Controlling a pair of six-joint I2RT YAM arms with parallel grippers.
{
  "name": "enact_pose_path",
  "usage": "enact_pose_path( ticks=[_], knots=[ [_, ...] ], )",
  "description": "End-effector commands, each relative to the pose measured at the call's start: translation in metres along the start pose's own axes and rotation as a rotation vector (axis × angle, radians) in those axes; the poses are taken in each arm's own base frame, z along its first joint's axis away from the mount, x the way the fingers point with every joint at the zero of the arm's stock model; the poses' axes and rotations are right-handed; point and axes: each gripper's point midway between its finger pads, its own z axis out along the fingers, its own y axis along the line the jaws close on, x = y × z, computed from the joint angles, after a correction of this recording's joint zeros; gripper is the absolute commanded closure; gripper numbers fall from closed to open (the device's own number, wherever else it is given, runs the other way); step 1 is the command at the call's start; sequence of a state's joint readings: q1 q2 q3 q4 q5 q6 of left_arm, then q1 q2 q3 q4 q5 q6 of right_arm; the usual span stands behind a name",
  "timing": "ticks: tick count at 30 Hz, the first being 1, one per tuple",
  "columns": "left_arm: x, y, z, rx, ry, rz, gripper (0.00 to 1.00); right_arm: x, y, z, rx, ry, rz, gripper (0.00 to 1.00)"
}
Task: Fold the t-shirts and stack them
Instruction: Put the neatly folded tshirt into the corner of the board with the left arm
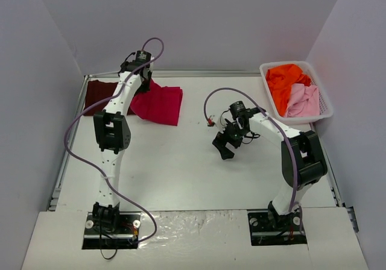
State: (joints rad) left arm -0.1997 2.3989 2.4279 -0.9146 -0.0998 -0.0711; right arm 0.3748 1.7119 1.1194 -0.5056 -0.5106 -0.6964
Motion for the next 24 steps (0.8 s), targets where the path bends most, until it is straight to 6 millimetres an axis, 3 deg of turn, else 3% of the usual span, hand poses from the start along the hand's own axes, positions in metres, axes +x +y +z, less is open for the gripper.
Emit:
enact_pose_path(
  ticks=[1, 10, 24],
  knots=[
    [-0.04, 0.039, -0.055, -0.117, -0.138, 0.006, 0.98, 0.01, 0.006, 0.003, -0.012, 0.042, 0.017, 0.0],
    [-0.063, 0.074, -0.079, -0.183, -0.213, -0.001, 0.98, 0.022, 0.004, 0.011, -0.007, 0.09, 0.031, 0.0],
    [-0.088, 0.096, -0.124, -0.241, -0.311, 0.041, 0.97, 0.035, 0.003, 0.022, -0.008, 0.157, 0.039, 0.0]
  ],
)
